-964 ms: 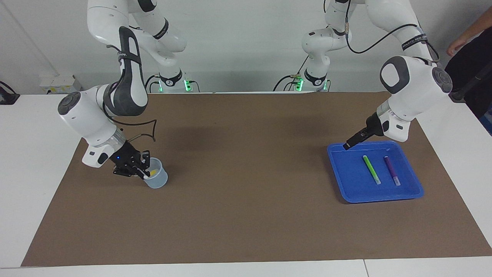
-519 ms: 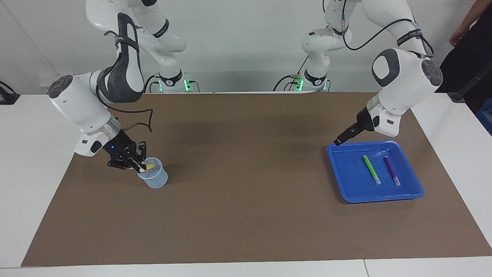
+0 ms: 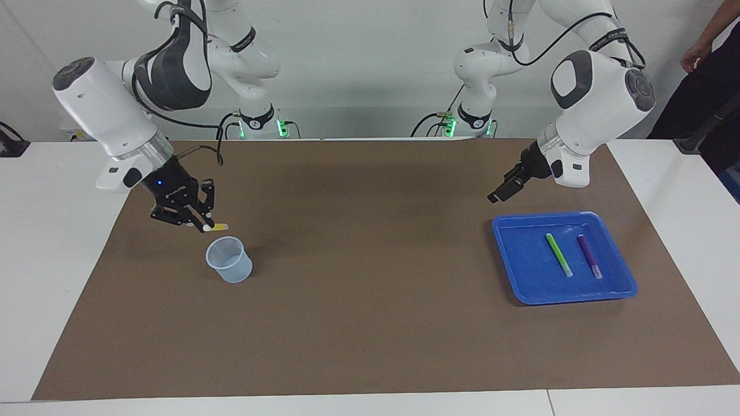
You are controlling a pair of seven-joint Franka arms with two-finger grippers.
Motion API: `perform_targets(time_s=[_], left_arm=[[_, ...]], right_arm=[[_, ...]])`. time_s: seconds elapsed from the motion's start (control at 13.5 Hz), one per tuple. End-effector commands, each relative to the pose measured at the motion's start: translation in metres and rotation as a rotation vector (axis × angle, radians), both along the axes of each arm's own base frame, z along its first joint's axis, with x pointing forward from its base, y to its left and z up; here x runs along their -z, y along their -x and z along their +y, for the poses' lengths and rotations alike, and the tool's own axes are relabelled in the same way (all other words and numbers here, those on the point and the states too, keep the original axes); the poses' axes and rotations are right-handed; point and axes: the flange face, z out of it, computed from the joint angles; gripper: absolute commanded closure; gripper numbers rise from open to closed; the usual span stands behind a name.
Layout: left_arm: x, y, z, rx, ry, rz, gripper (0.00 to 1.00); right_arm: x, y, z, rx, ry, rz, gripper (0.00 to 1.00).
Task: Right arm passes pens to left for tray arrangement
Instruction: 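Lift the yellow pen toward the left gripper while the left gripper opens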
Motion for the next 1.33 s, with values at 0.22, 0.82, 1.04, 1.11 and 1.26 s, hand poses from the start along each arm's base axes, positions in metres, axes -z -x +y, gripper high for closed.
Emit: perform_targets(time_s=[0.22,0.82,1.04,1.11,1.26], left_arm=[[-0.010,0.008,-0.010,-0.295,0.034,0.139,0.01],[-0.029,0.005,-0.044,-0.741,0.154,0.389,0.09],[-0.040,0.002,-0.059,-0.840,0.160,0.447,0.11],[-0.046,0.001,-0.062,-0.881,0.162,0.468,0.12],[-0.052,0.008,-0.099,-0.922,0.157,0.478,0.12]], right_arm=[[-0.040,0.002,0.084,0.169,-0.085,0.074,0.88],[-0.028,0.028,0.237,0.562,-0.279,0.222,0.88],[-0.012,0.030,0.277,0.651,-0.352,0.274,0.88],[-0.003,0.032,0.303,0.686,-0.383,0.276,0.88],[0.014,0.039,0.347,0.752,-0.439,0.287,0.88]])
